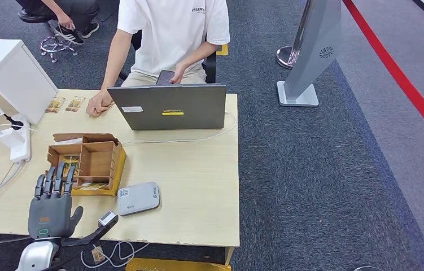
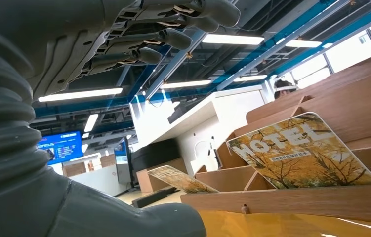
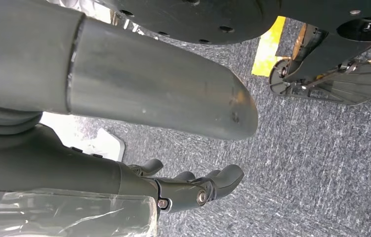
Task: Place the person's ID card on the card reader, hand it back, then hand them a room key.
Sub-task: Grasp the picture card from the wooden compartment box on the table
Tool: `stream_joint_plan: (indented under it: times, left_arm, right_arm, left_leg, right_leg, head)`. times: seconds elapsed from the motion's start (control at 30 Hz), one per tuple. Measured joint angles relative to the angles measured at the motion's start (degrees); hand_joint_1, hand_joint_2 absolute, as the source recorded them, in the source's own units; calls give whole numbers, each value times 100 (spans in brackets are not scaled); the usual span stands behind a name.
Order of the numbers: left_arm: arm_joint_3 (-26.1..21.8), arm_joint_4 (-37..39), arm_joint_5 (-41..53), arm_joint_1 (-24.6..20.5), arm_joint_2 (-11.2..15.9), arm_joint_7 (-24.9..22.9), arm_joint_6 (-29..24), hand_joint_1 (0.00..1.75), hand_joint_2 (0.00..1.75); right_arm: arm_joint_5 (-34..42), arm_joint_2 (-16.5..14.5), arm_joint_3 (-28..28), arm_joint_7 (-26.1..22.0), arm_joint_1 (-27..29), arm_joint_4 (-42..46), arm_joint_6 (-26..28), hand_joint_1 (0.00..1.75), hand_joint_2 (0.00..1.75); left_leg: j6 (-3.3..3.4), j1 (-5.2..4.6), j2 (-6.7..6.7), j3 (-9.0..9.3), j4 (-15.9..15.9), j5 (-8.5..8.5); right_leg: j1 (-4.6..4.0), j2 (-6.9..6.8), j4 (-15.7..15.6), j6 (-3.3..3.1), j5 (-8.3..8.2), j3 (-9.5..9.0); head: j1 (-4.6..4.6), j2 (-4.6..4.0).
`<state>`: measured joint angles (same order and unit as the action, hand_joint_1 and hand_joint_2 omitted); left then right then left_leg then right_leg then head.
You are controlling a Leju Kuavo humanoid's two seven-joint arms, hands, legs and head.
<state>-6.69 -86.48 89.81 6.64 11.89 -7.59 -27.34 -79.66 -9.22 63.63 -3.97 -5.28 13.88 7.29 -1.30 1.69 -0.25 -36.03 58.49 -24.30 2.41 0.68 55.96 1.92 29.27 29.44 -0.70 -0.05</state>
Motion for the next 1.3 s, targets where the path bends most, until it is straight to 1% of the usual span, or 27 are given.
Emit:
stream_joint_plan:
  times: [0.17,0.33,0.5,0.7,1.13,1.3]
  left_arm:
    - [0,34,0,-82,0,-48,59,0,175]
    - [-1,77,0,-230,2,14,121,0,175]
    - [15,130,2,-391,1,-100,219,0,175]
    - [151,239,2,-587,2,-214,283,0,175]
    - [251,411,3,-654,2,-233,288,0,175]
    - [251,459,3,-667,-2,-175,408,0,175]
  right_arm:
    - [-44,-2,0,17,-1,0,-5,0,0]
    - [-68,-2,0,-4,-3,-1,-18,0,0]
    - [-92,-6,-1,-28,-6,-2,-26,0,0]
    - [-133,-17,-4,-46,-10,-2,-26,0,0]
    - [-140,-33,-4,-42,-13,-2,-26,0,0]
    - [-143,-35,-4,-42,-14,-2,-27,0,0]
  left_leg:
    - [0,0,0,0,0,1]
    - [0,0,0,0,0,3]
    - [0,0,0,0,0,3]
    - [0,0,1,0,0,3]
    - [0,0,2,0,0,3]
    - [0,0,2,0,0,3]
  right_leg:
    - [0,0,0,0,0,0]
    - [0,0,0,0,0,0]
    - [0,0,0,-1,-1,1]
    - [0,0,0,-2,-2,1]
    - [0,1,0,-3,-2,4]
    - [0,1,0,-3,-2,3]
  head:
    - [0,1]
    - [-1,0]
    - [-2,1]
    - [-1,0]
    - [-1,-1]
    - [-1,1]
